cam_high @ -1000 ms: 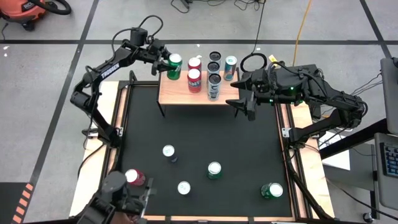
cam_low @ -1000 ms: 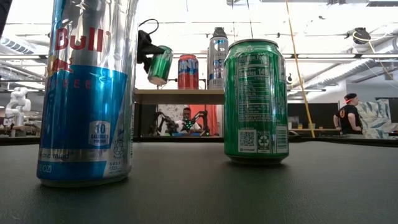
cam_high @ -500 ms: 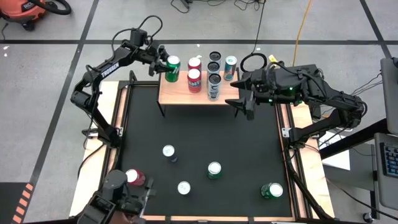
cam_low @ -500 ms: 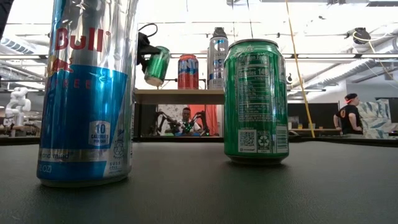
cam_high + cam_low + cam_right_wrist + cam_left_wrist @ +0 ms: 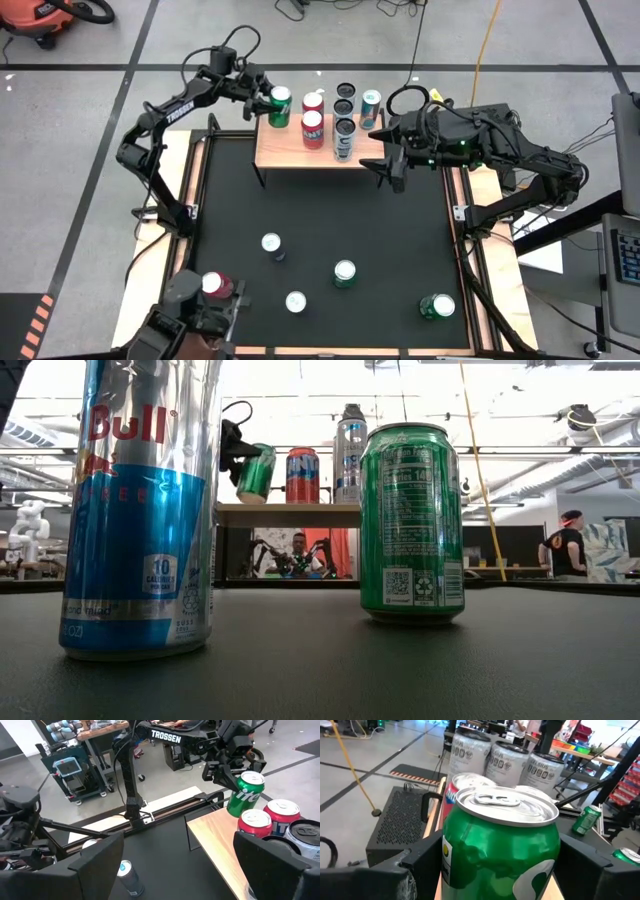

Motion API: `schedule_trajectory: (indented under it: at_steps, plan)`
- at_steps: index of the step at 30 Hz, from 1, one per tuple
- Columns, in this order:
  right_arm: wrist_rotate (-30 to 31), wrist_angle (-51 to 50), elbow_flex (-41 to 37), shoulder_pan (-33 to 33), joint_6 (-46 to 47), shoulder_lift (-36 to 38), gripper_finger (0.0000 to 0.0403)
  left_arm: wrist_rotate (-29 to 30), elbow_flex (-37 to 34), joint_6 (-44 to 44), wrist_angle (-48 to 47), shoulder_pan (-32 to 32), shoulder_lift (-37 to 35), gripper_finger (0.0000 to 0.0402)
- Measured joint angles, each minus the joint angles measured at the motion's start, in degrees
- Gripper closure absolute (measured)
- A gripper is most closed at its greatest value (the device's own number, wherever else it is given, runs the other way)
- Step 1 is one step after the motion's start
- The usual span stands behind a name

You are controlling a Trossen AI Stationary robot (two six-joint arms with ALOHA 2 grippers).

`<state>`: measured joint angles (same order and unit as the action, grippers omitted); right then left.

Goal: Place canned beverage on shelf
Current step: Put the top center green soda can on the shelf

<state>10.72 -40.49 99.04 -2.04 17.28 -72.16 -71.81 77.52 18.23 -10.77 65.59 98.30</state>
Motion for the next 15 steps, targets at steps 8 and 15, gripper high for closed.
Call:
schedule_trajectory:
  at_steps: [8,15]
  plan:
    - [1.5,0.0,0.0,0.0,0.0,0.0,0.0046,-2.5,-3.2,-5.9,3.5,-0.9,-0.1,0.01]
    - [1.5,0.0,0.0,-0.6,-0.4,-0.4,0.0046,0.6,-3.2,-6.1,6.4,-2.3,-0.4,0.01]
